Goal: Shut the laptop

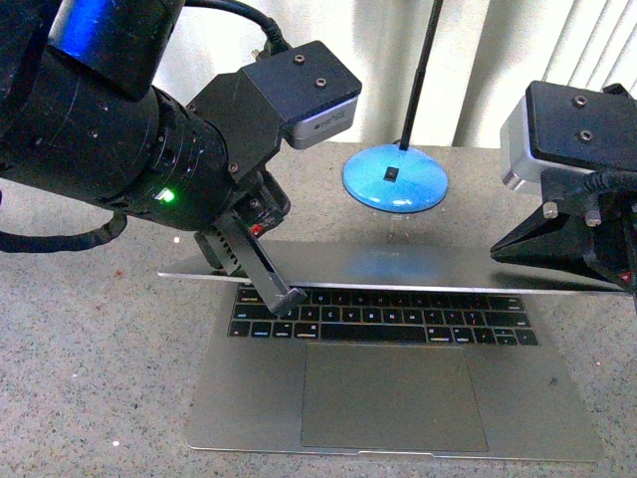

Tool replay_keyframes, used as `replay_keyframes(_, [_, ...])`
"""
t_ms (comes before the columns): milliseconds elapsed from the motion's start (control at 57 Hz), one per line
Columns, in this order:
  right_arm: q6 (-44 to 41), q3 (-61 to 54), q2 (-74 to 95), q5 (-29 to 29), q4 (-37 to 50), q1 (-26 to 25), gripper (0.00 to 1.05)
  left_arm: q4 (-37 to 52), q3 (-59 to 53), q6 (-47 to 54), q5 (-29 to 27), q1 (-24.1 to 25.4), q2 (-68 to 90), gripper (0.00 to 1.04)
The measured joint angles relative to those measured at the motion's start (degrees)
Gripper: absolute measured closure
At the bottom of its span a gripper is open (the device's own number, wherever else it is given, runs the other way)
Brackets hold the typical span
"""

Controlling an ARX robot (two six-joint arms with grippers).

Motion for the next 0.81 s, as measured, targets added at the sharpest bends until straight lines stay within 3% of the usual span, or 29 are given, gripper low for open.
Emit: replay_keyframes(807, [-0.2,-2.4,1.95,0.55,2.54,1.27,1.02,2.75,-3.5,-1.25,0.96,0.44,1.4,1.01])
